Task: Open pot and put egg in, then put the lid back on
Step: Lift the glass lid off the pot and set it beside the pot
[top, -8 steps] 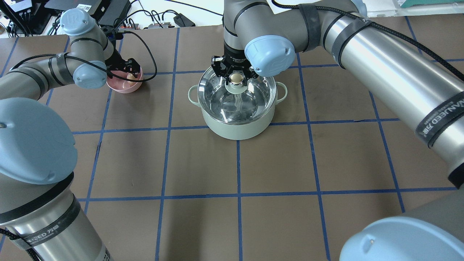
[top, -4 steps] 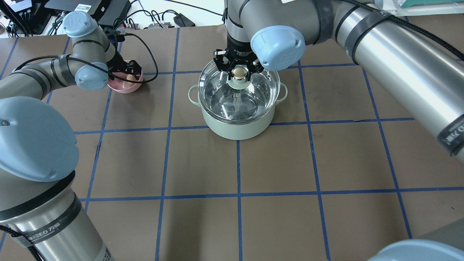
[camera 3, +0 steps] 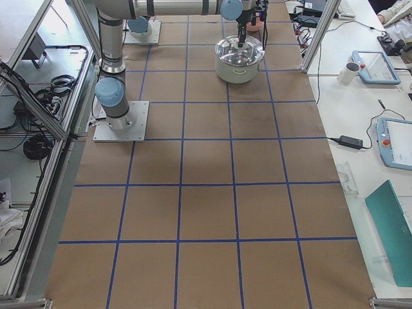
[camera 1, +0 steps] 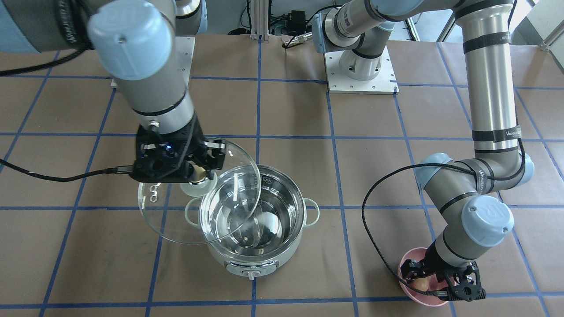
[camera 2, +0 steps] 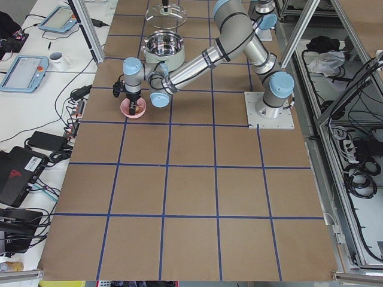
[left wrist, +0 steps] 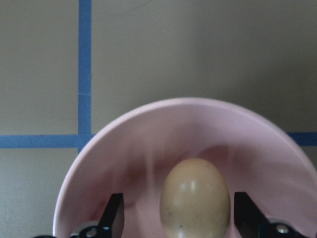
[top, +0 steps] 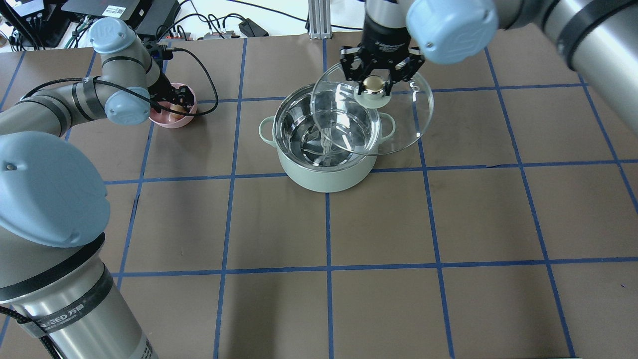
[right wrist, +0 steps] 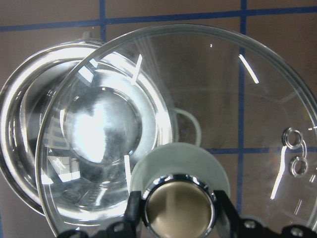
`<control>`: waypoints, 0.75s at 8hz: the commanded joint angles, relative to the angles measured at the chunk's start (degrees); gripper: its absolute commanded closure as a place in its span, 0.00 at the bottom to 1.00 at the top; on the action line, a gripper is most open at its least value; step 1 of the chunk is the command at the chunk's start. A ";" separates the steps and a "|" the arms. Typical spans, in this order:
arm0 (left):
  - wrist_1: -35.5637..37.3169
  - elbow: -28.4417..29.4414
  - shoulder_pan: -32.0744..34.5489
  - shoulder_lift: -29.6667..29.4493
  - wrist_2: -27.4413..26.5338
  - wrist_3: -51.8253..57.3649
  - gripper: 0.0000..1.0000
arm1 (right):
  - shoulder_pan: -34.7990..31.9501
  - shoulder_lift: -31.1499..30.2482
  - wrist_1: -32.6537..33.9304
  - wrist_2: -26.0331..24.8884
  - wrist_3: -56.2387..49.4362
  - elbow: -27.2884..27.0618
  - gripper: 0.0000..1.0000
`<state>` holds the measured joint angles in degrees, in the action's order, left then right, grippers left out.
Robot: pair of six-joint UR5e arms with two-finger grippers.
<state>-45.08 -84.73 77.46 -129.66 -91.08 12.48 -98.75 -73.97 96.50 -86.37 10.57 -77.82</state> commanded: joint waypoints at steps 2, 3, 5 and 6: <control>0.00 0.09 -0.03 -0.07 -0.06 1.23 0.60 | 12.32 -5.65 -8.59 -0.56 -11.26 -0.13 0.90; 0.08 0.09 -0.03 -0.07 -0.06 1.15 0.61 | 15.14 -6.53 -9.91 -0.64 -16.06 -0.22 0.90; 0.26 0.09 0.06 0.54 -0.06 1.15 0.73 | 17.27 -7.50 -11.68 -2.74 -17.60 -0.31 0.90; 0.00 0.09 0.06 1.94 -0.06 1.23 0.73 | 17.36 -7.51 -11.77 -2.75 -17.60 -1.01 0.90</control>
<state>-44.89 -84.64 77.47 -129.31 -91.11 13.66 -82.33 -80.95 85.61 -88.35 -6.23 -78.11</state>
